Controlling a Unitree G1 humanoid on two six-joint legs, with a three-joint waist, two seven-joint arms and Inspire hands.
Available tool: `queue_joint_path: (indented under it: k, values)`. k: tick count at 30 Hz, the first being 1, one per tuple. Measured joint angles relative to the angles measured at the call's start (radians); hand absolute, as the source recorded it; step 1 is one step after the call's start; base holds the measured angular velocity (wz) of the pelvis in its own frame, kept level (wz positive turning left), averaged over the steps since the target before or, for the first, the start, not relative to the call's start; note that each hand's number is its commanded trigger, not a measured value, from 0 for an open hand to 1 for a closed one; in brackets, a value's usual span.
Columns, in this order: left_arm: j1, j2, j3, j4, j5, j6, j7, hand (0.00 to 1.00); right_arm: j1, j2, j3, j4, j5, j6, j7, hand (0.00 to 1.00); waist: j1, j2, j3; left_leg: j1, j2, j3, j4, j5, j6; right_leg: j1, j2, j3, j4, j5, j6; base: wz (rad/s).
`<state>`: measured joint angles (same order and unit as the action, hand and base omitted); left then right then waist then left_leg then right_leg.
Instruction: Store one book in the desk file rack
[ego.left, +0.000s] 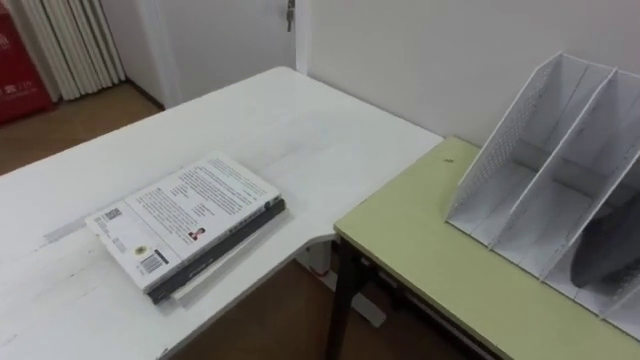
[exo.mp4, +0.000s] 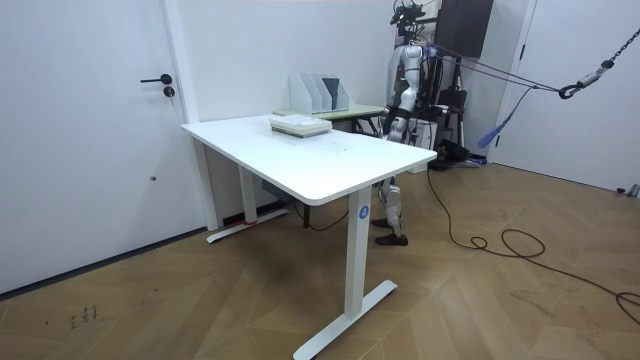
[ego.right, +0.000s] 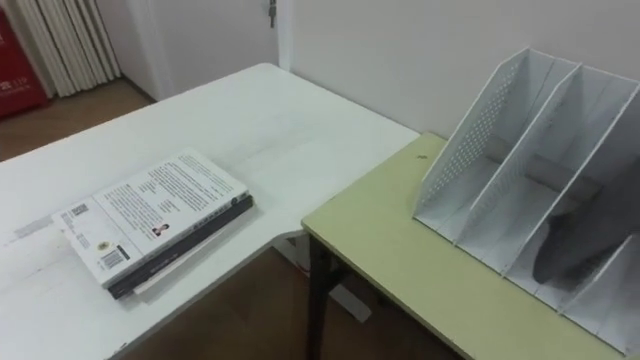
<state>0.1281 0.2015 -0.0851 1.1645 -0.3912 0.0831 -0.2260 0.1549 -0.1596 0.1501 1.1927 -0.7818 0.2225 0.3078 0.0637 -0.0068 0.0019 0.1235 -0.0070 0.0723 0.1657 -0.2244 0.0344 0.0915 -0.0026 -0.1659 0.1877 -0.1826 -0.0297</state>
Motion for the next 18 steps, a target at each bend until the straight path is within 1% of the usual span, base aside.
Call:
queue_joint_path:
  k: [1,3,6,12,15,18]
  values:
    - [0.002,-0.002,0.014,0.0,0.002,0.002,0.0,0.0,0.003,0.009,-0.025,0.019,0.071,0.001,-0.008,0.0,-0.009,0.002,-0.0001,0.003,0.0,0.0,-0.001,0.0,0.0,0.001,0.001,0.001,0.001,-0.001,-0.001,0.0]
    - [0.008,-0.004,0.039,0.0,0.015,0.005,0.0,0.0,0.004,0.013,-0.055,0.061,0.201,0.004,-0.014,0.0,-0.03,0.003,-0.0005,0.007,0.0,0.001,-0.003,0.0,0.0,0.004,0.004,0.002,0.002,-0.004,-0.001,0.0]
    - [0.009,-0.009,0.042,0.0,0.03,0.006,0.001,0.0,0.004,0.013,-0.064,0.094,0.3,0.019,-0.031,0.0,-0.039,0.005,-0.0009,0.012,0.001,0.007,-0.003,0.0,0.0,0.004,0.005,0.014,0.002,-0.004,-0.002,-0.07]
    - [0.011,-0.015,0.041,-0.002,0.073,0.005,0.026,0.0,-0.008,0.015,-0.086,0.102,0.367,0.018,-0.053,0.0,-0.083,0.008,-0.0018,0.017,0.001,0.006,-0.004,0.0,0.0,0.004,0.004,0.015,0.004,-0.004,-0.002,-0.01]
    - [0.011,-0.018,0.041,-0.004,0.099,0.004,0.043,0.0,-0.01,0.017,-0.086,0.104,0.394,0.018,-0.068,0.0,-0.087,0.008,-0.001,0.025,0.002,0.008,-0.007,0.0,0.0,0.004,0.004,0.025,0.018,-0.011,-0.002,-0.07]
    - [0.002,-0.018,0.041,-0.005,0.137,0.003,0.054,0.0,-0.011,0.016,-0.086,0.105,0.43,0.018,-0.082,0.0,-0.09,0.007,-0.0012,0.03,0.002,0.009,-0.015,0.0,0.0,0.005,0.006,0.027,0.02,-0.012,-0.001,0.0]
